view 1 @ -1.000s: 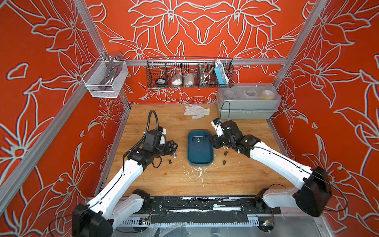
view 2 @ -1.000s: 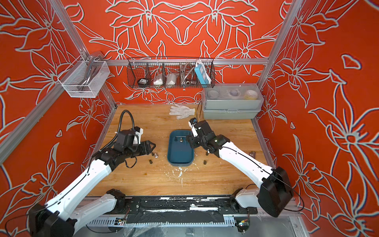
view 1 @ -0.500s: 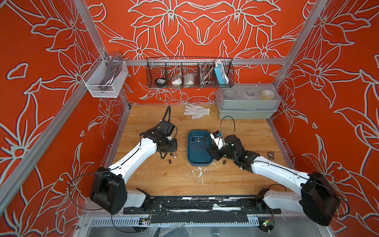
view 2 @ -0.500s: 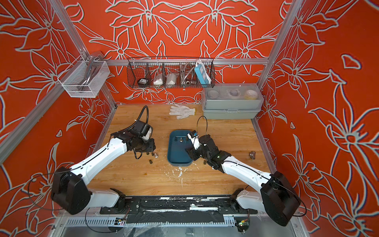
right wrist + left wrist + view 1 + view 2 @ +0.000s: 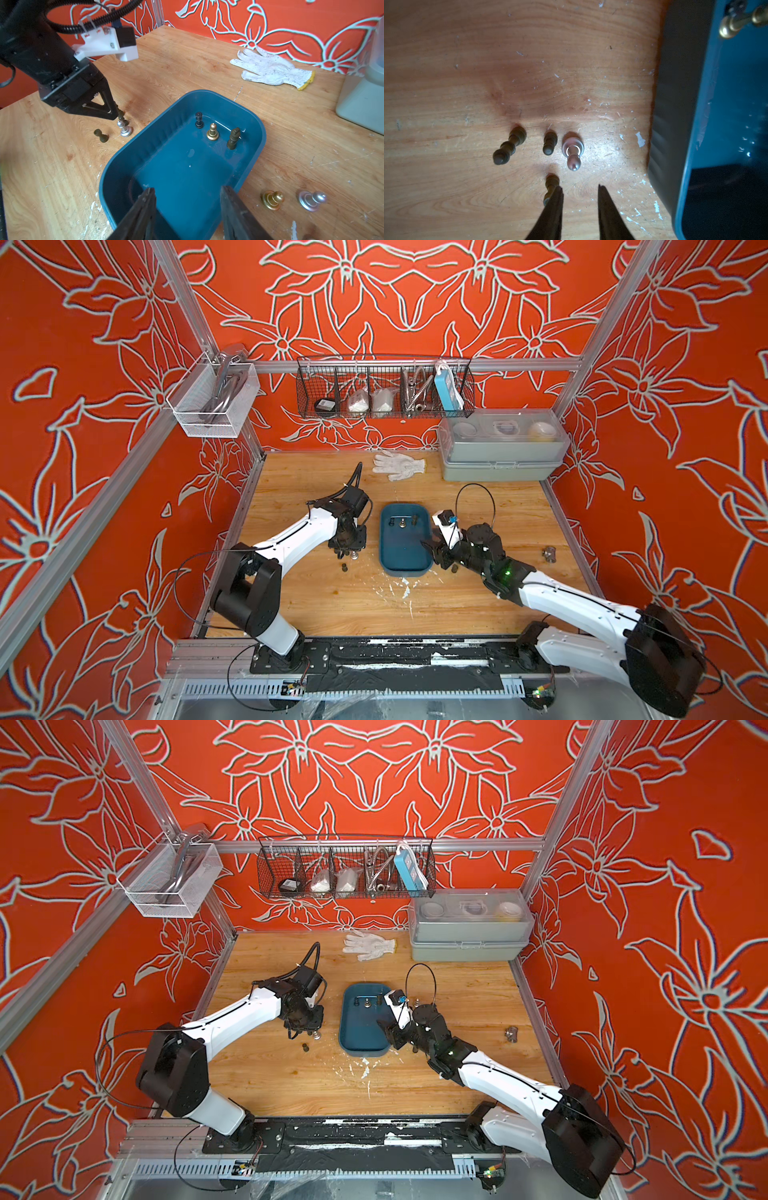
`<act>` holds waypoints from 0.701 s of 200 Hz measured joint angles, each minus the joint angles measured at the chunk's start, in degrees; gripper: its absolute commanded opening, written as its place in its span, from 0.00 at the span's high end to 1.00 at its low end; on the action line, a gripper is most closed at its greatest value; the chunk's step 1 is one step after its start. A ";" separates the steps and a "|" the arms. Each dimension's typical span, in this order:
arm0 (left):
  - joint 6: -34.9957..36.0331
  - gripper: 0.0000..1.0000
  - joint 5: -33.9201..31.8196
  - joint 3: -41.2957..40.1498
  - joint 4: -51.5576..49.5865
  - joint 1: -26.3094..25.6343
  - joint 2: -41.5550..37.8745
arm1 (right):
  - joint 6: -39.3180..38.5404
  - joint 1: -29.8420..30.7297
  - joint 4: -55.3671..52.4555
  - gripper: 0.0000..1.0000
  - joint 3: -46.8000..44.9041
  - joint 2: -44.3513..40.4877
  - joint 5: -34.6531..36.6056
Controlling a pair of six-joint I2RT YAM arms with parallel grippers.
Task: Put the chess pieces into the storage box
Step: Pick up the chess piece at the center of the board.
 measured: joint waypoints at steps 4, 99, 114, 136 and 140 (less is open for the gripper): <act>0.00 0.69 -0.13 0.00 0.00 -0.02 0.24 | 0.00 0.00 0.11 0.46 0.00 0.00 0.07; 0.02 0.70 -2.93 1.22 0.13 -1.38 7.78 | -0.02 0.13 1.03 0.45 -0.24 0.02 0.57; 0.02 0.71 -3.06 1.22 0.15 -1.46 8.17 | -0.02 0.17 1.03 0.45 -0.24 0.02 0.59; 0.04 0.72 -3.28 1.22 0.55 -1.51 8.20 | -0.02 0.17 1.05 0.45 -0.24 0.02 0.61; 0.04 0.72 -3.28 1.22 0.61 -1.53 8.20 | -0.02 0.17 1.05 0.45 -0.24 0.02 0.61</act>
